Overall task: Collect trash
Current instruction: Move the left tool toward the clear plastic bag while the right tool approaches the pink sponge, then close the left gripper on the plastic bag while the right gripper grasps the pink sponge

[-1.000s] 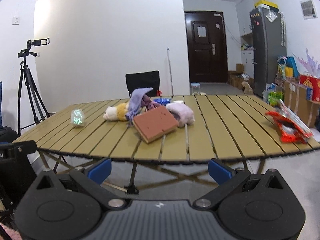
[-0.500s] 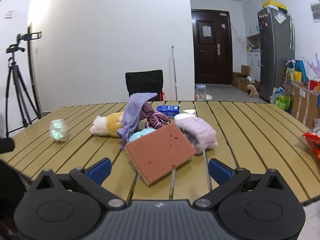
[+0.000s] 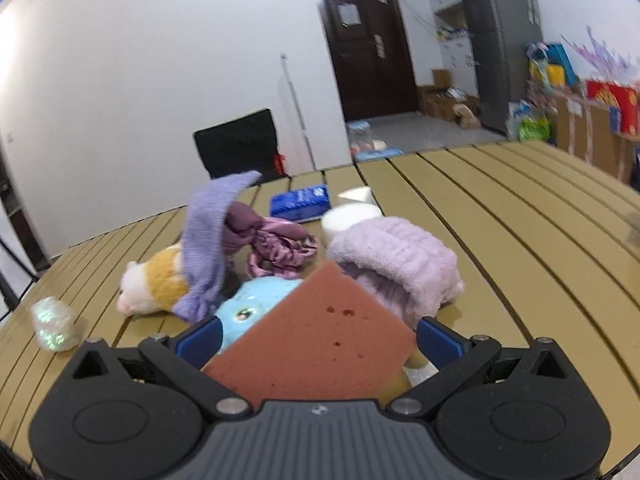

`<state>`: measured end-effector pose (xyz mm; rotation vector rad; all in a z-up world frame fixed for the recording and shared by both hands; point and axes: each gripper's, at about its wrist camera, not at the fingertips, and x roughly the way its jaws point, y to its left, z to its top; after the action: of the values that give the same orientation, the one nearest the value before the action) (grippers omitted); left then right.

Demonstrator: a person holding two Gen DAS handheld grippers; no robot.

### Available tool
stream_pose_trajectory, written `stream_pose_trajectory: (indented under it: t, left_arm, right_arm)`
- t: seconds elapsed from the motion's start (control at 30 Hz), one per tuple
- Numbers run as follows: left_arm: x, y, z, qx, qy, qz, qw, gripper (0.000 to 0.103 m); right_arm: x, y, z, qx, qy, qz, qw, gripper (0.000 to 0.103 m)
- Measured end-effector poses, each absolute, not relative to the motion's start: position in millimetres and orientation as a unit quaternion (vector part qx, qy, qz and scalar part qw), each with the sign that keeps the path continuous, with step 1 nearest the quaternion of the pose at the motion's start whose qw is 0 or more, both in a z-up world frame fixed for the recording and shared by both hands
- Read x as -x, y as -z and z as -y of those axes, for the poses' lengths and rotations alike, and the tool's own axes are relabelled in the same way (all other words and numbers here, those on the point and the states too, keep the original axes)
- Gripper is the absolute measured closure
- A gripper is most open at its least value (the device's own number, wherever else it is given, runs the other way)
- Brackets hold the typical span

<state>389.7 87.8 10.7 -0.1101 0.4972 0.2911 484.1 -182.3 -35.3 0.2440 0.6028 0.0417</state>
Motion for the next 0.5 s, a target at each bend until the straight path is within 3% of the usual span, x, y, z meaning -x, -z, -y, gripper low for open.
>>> stream_pose_trajectory:
  t: [0.2,0.33,0.5]
  left_arm:
    - [-392,-4,-95,0.055,-0.150,-0.255,0.954,0.000]
    - [-393,-3,-102,0.061,-0.155,-0.258,0.952,0.000]
    - [-396,-3,-107,0.065,-0.158,-0.262,0.950,0.000]
  right_arm:
    - [-492,51,181,-0.137,-0.012,-0.324,0.936,0.000]
    - [-490,56,175,-0.123,-0.018,-0.324,0.938,0.011]
    - [-483,56,171,-0.100,-0.026,-0.315,0.944,0.014]
